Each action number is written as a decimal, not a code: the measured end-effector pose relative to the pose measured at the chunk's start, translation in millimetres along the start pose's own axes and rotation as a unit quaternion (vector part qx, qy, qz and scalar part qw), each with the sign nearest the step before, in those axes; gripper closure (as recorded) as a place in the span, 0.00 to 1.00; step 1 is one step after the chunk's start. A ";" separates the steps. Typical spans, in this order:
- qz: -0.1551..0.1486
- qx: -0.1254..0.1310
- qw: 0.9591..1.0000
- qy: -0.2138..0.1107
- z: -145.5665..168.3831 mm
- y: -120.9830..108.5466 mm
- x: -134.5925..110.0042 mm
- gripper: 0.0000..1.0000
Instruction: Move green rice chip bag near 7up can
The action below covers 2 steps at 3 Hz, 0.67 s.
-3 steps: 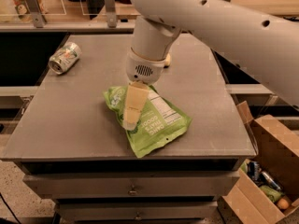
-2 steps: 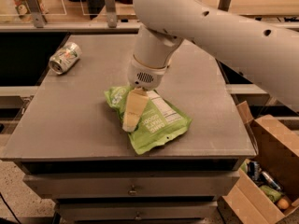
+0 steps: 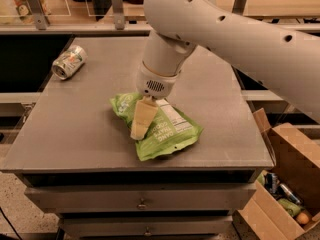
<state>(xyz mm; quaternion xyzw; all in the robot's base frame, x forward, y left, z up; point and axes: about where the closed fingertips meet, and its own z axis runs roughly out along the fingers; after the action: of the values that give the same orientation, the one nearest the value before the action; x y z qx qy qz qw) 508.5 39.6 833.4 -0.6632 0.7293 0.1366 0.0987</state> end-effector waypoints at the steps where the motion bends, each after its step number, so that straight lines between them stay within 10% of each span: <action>1: 0.000 0.000 1.000 0.000 -0.8 0.1 -0.3 0.83; 2: 0.000 0.000 1.000 0.000 -1.2 0.1 -0.4 1.00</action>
Offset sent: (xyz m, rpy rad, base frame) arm -0.0068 0.0021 -0.0075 0.0209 -0.0699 0.0088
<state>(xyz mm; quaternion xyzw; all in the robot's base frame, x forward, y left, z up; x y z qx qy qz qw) 508.5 39.6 834.7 -0.6632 0.7293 0.1366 0.0987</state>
